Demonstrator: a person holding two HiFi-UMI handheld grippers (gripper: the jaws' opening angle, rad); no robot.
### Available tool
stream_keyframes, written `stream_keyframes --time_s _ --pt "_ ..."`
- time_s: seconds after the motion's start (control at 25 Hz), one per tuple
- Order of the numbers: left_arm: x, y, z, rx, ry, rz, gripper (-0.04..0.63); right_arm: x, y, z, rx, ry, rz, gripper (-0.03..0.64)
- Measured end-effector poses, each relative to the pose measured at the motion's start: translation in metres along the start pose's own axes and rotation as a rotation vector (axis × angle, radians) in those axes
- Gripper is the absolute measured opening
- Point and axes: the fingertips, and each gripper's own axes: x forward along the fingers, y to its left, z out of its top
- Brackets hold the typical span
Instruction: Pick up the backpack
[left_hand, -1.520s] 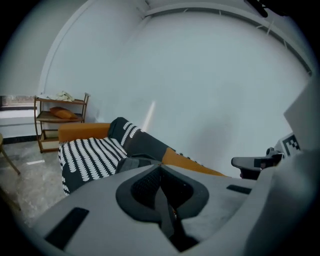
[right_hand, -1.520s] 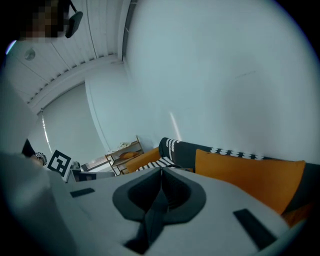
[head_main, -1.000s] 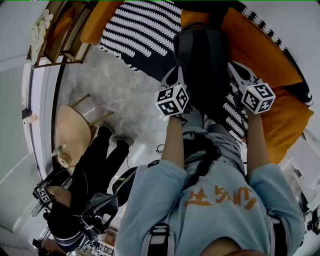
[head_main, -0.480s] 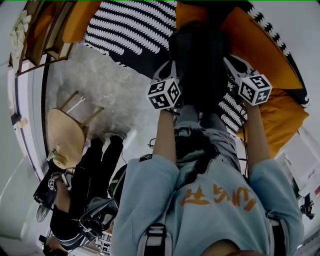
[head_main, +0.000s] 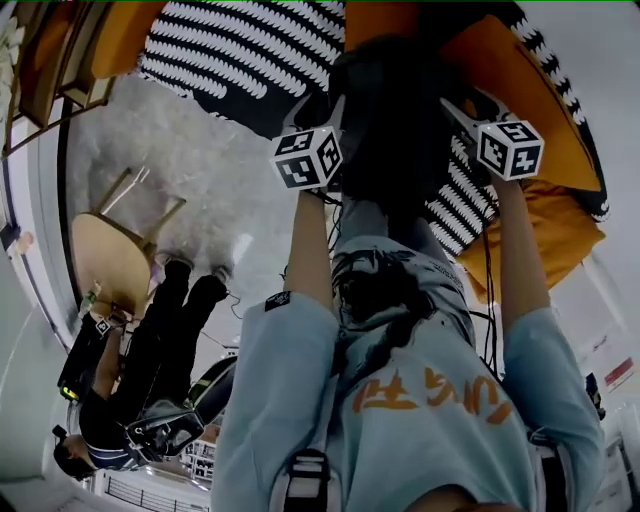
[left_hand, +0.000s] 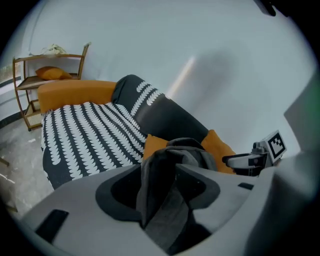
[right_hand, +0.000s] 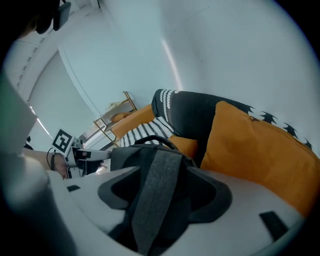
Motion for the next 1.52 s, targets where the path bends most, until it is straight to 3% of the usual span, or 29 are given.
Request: stream_keyframes --time_s 0.16,0.4,0.56,0.64,0.76,1.04,1.52 --pt "0.016 0.017 0.0 -0.045 0.005 -0.048 0.264 0.024 -0.022 0.013 -0.024 0.045 -0.032 0.29" --pt "0.026 0.024 -0.004 -0.137 -0.022 -0.264 0.282 0.058 -0.047 -0.001 -0.027 0.138 0.037 0.31" --pt "0.056 0.019 -0.02 -0.036 0.094 -0.329 0.282 0.074 -0.056 -0.009 -0.004 0.184 0.093 0.321" --pt "0.078 0.011 -0.028 0.018 0.16 -0.32 0.282 0.08 -0.058 -0.01 -0.004 0.193 0.103 0.321" --pt "0.099 0.008 -0.03 0.032 0.19 -0.274 0.275 0.088 -0.063 -0.011 -0.009 0.177 0.077 0.318" --pt "0.111 0.0 -0.036 0.061 0.142 -0.123 0.259 0.081 -0.071 -0.019 0.029 0.144 0.082 0.296" --pt "0.089 -0.004 -0.035 0.049 0.153 -0.162 0.194 0.058 -0.05 -0.022 0.029 0.171 0.06 0.187"
